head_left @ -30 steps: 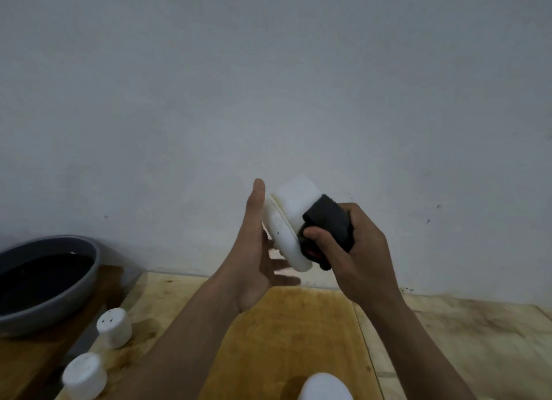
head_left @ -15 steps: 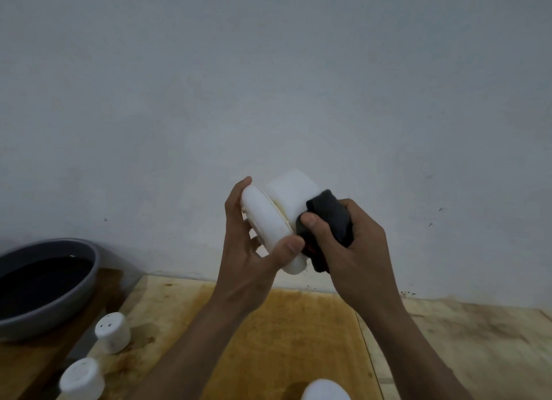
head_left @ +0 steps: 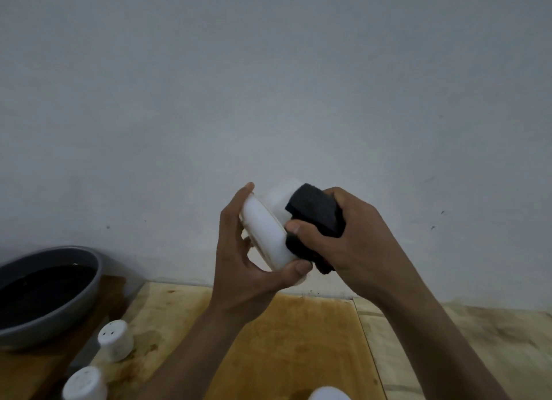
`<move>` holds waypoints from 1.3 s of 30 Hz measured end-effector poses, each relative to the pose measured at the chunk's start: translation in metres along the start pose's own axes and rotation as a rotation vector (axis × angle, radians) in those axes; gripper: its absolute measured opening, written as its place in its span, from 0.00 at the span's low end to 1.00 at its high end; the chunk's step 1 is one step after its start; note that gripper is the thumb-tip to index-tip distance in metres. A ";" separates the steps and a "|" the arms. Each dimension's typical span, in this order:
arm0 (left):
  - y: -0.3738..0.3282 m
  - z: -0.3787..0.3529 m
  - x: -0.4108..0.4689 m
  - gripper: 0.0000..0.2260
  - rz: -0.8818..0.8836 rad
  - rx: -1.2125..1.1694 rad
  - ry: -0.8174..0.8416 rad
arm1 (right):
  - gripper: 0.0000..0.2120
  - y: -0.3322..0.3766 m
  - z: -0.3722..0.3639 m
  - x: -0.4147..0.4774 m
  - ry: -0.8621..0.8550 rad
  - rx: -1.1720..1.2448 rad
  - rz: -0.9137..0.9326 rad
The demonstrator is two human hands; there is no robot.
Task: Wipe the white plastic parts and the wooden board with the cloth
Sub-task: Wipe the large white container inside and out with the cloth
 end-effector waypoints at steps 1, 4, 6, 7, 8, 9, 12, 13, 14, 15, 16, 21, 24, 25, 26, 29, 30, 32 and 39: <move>-0.001 -0.001 0.000 0.42 0.053 -0.080 -0.023 | 0.12 -0.002 0.000 -0.001 0.021 0.009 0.006; -0.002 -0.006 0.003 0.42 0.167 -0.223 -0.092 | 0.12 -0.008 0.002 -0.004 0.082 0.020 0.018; 0.001 -0.008 0.004 0.38 0.262 -0.300 -0.163 | 0.14 -0.015 0.000 -0.007 0.105 -0.004 0.013; 0.002 -0.008 0.005 0.37 0.343 -0.356 -0.189 | 0.15 -0.021 -0.002 -0.008 0.091 -0.046 0.021; 0.002 -0.009 0.005 0.37 0.450 -0.421 -0.190 | 0.16 -0.025 -0.003 -0.010 0.061 -0.097 0.040; 0.000 -0.011 0.005 0.38 0.565 -0.486 -0.171 | 0.16 -0.030 -0.003 -0.010 0.026 -0.136 0.071; -0.009 -0.018 0.004 0.35 0.823 -0.676 -0.110 | 0.15 -0.037 -0.004 -0.013 -0.034 -0.182 0.193; -0.009 -0.019 0.004 0.34 0.855 -0.723 -0.108 | 0.16 -0.038 -0.003 -0.012 -0.046 -0.198 0.222; -0.009 -0.021 0.003 0.34 0.881 -0.746 -0.097 | 0.16 -0.039 -0.002 -0.012 -0.047 -0.190 0.232; -0.009 -0.022 0.004 0.36 0.902 -0.725 -0.087 | 0.16 -0.040 0.000 -0.011 -0.041 -0.149 0.220; -0.007 -0.024 0.004 0.39 0.893 -0.664 -0.055 | 0.15 -0.041 0.002 -0.009 -0.033 -0.078 0.190; 0.001 -0.028 0.002 0.48 0.425 -0.246 0.048 | 0.11 -0.042 0.005 0.001 0.011 0.214 0.128; 0.003 -0.027 0.005 0.38 0.560 -0.299 -0.020 | 0.13 -0.045 0.000 0.003 -0.033 0.110 0.170; -0.001 -0.029 0.008 0.36 0.668 -0.403 -0.032 | 0.15 -0.048 -0.001 0.002 -0.048 0.049 0.192; -0.003 -0.030 0.010 0.33 0.801 -0.535 -0.068 | 0.17 -0.050 -0.002 0.002 -0.054 -0.014 0.222; -0.005 -0.029 0.014 0.32 0.996 -0.717 -0.141 | 0.19 -0.055 -0.003 0.001 -0.052 -0.115 0.259; 0.000 -0.028 0.013 0.33 1.015 -0.685 -0.103 | 0.18 -0.056 -0.001 0.002 -0.055 -0.094 0.246; 0.005 -0.028 0.012 0.42 0.984 -0.497 -0.035 | 0.13 -0.056 0.002 0.007 -0.068 0.021 0.186; 0.010 -0.029 0.011 0.40 0.572 -0.220 -0.023 | 0.14 -0.056 -0.008 0.012 -0.107 0.073 0.217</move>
Point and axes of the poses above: each hand's wrist, its own x-axis towards the middle knuckle, its own z-axis out of the back of the hand, y = z × x, the point moved 3 cm from there along x, towards the middle knuckle, and after that the axes turned 13 degrees about -z, right-handed, at the moved point
